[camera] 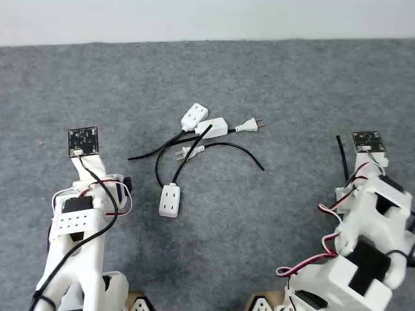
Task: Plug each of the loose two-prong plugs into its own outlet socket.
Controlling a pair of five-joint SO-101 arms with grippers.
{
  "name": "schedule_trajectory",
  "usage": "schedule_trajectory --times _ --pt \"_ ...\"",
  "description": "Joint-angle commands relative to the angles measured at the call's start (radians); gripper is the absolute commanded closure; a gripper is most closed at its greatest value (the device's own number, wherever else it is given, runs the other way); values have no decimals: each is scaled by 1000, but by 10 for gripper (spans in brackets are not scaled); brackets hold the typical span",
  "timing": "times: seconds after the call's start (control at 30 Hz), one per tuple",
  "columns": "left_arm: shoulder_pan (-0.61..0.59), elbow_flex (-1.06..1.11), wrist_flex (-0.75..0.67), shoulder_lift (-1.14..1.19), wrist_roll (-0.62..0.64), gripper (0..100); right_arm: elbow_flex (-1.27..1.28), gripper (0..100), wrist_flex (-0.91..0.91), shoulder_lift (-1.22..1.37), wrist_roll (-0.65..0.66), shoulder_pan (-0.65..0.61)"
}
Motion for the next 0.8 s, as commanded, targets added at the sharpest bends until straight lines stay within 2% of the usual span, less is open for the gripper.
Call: schedule_trajectory --times 0.0,0.07,0.23,0.5,0.63,0.77 --pt "3 -5 -26 -28 -8 780 -12 964 -18 -10 14 -4" --pt "3 -5 -26 -28 -8 780 -12 993 -18 -12 15 -2" --pt "5 -5 -26 -28 -8 780 -31 991 8 -48 8 -2" --pt "20 -30 -18 11 0 787 -26 991 223 -329 -61 -77" --pt "28 -133 21 180 -21 881 -26 991 341 -481 -104 -183" --pt "58 -265 135 339 -195 991 -32 991 420 -605 -184 -341"
